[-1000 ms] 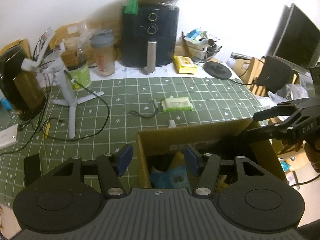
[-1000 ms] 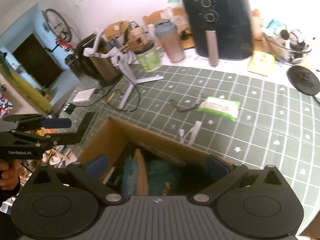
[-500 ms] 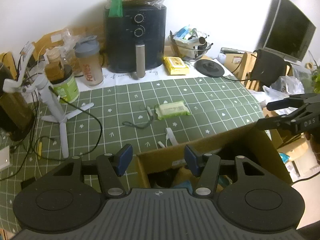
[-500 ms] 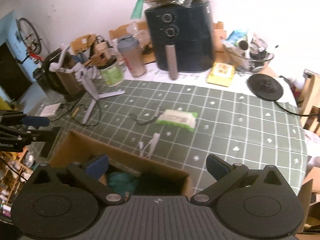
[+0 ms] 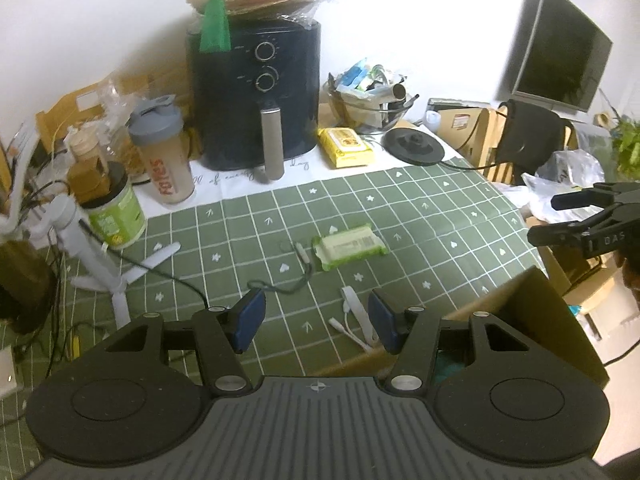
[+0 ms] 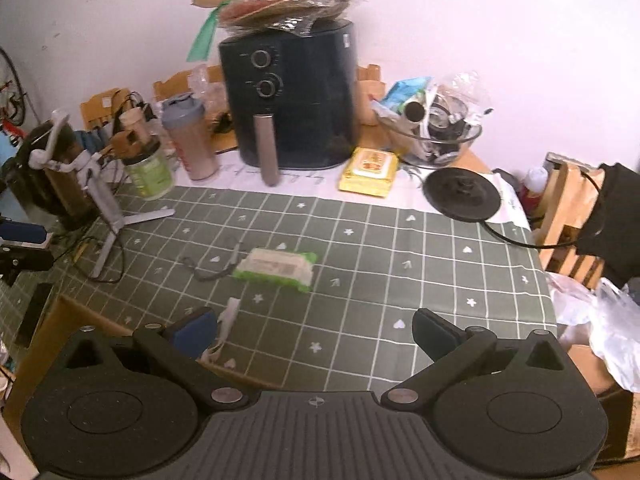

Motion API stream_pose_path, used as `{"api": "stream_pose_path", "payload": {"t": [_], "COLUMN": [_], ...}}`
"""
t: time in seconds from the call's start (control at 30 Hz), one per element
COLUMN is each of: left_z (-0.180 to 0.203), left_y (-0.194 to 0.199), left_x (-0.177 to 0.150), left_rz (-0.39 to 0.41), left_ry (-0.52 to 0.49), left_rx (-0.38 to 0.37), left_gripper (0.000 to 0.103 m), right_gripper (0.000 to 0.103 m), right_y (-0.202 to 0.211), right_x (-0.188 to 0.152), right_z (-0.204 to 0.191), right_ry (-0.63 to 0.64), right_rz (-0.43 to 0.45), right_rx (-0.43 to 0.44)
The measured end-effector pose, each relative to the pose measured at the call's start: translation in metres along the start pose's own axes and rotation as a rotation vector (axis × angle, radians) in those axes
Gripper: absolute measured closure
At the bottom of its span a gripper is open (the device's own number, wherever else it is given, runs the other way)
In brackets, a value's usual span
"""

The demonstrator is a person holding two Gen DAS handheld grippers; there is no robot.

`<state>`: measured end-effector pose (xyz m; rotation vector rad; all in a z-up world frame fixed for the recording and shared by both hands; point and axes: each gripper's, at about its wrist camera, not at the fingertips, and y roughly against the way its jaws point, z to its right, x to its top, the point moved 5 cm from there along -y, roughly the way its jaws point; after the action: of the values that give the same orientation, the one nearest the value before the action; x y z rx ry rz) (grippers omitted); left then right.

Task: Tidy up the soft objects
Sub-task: 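Move the left tool toward the green-edged wipes packet, then lower the left tool and close it beside the green-edged wipes packet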

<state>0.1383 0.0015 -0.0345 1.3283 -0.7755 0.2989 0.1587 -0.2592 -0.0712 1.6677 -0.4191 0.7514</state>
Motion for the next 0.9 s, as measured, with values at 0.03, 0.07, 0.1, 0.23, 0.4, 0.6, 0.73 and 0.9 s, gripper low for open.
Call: {"api": "stream_pose_path", "payload": {"t": [0.03,0.07,0.1,0.23,0.4,0.6,0.73,0.9], "left_z": [-0.002,-0.003,-0.005,-0.011,-0.02,-0.024,-0.024,-0.023], "left_y": [-0.004,-0.008,-0.012,-0.033,-0.056,-0.088,-0.112,-0.144], "left_x": [0.002,0.003,0.004,0.008,0.013,0.012,0.011,0.01], "left_rz": [-0.001,-0.004,-0.005,-0.016,-0.036,-0.062,-0.08,-0.102], "left_ry": [-0.006,-0.015,-0.024,-0.063,-0.091,-0.134,-0.175,-0.223], "left_rx": [-0.008,-0.016,-0.023,-0.053,-0.074,-0.107,-0.116,-0.128], "left_gripper": [0.047,0.047,0.047,0.047,0.047,0.047,0.048,0.053], "right_gripper": [0.0,0.0,0.0,0.0,0.0,0.0,0.0,0.0], "right_y": [-0.001,-0.003,-0.004,-0.008,-0.01,-0.017,-0.019,-0.02], "right_x": [0.0,-0.001,-0.001,-0.001,0.0,-0.001,-0.005,-0.009], "right_z": [0.001,0.0,0.0,0.0,0.004,0.012,0.021,0.023], "right_ry": [-0.004,-0.007,-0.011,-0.023,-0.061,-0.14,-0.226,-0.236], "right_rz": [-0.006,-0.012,-0.018,-0.032,-0.036,-0.072,-0.095,-0.118], "right_rx": [0.006,0.012,0.015,0.024,0.021,0.063,0.084,0.072]}}
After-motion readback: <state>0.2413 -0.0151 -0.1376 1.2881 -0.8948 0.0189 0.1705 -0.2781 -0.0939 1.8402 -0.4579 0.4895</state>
